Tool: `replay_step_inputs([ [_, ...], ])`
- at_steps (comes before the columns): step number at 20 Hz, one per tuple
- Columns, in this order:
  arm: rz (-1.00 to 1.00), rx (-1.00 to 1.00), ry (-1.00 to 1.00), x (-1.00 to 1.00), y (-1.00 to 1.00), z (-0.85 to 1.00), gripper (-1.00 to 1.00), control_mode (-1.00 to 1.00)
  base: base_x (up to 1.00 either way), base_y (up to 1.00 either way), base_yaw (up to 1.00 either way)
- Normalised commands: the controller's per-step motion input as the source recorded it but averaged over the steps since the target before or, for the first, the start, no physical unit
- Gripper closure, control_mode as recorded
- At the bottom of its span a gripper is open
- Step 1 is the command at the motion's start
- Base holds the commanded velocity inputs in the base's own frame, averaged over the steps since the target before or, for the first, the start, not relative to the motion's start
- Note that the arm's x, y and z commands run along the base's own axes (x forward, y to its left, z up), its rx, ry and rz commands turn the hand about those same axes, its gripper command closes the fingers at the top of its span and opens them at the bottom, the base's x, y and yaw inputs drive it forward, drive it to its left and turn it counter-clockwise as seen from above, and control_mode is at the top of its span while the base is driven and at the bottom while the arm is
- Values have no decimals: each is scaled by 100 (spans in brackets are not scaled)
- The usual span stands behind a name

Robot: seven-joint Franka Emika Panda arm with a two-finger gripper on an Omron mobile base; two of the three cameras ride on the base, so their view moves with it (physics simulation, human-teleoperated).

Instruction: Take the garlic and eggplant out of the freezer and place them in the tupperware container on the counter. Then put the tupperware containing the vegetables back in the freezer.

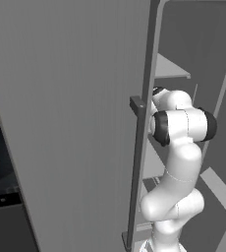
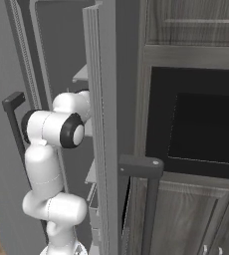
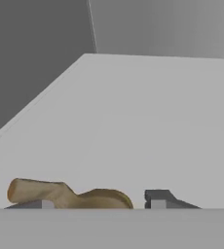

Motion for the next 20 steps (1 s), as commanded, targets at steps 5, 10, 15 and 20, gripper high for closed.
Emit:
replay_step_inputs([
  [5,0,0,0,-16,0,-10,100,-100,0,0,0],
  [10,0,0,-3,-57,0,1,100,-100,0,0,0],
  [15,-1,0,-10,-89,1,18,100,-100,0,0,0],
  [20,0,0,-9,-76,9,56,100,-100,0,0,0],
])
